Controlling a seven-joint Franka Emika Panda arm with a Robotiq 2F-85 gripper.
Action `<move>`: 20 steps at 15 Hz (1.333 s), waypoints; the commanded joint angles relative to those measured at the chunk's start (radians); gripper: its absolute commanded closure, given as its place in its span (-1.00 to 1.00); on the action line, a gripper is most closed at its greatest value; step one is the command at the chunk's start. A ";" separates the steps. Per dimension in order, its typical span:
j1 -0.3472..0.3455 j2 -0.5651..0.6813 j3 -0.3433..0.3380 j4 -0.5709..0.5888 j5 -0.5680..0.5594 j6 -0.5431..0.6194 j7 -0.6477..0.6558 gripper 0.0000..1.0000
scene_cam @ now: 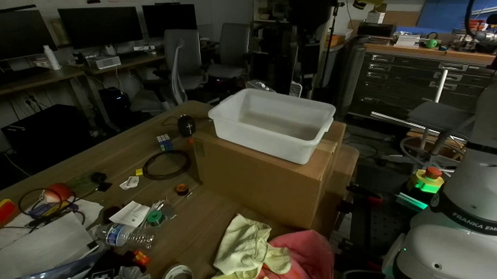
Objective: Take the t-shirts and towels out of the white storage bin and place them on the table
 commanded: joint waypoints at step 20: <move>-0.122 -0.405 -0.219 -0.310 0.135 0.263 0.112 -1.00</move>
